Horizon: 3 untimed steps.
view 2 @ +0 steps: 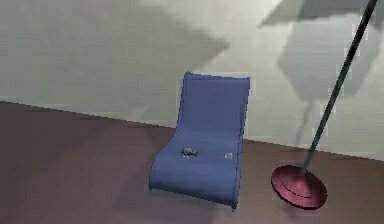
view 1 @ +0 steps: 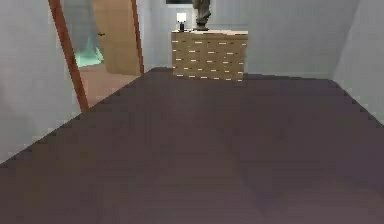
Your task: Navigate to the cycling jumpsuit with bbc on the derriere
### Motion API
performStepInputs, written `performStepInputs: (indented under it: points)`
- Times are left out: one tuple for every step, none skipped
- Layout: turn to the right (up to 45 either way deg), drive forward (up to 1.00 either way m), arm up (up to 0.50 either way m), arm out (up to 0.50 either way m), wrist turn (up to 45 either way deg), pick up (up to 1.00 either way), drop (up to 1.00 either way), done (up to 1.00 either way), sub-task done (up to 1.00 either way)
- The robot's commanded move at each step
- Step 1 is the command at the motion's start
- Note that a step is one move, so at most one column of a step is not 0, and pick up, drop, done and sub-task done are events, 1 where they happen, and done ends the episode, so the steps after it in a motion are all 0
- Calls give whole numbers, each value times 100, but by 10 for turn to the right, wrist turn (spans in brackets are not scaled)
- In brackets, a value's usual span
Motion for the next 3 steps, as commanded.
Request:
performStepInputs:
  points:
    - [-180, 0, 0, 0, 0, 0, 0, 0, 0]
    - [0, 100, 0, 0, 0, 0, 0, 0, 0]
    - [0, 100, 0, 0, 0, 0, 0, 0, 0]
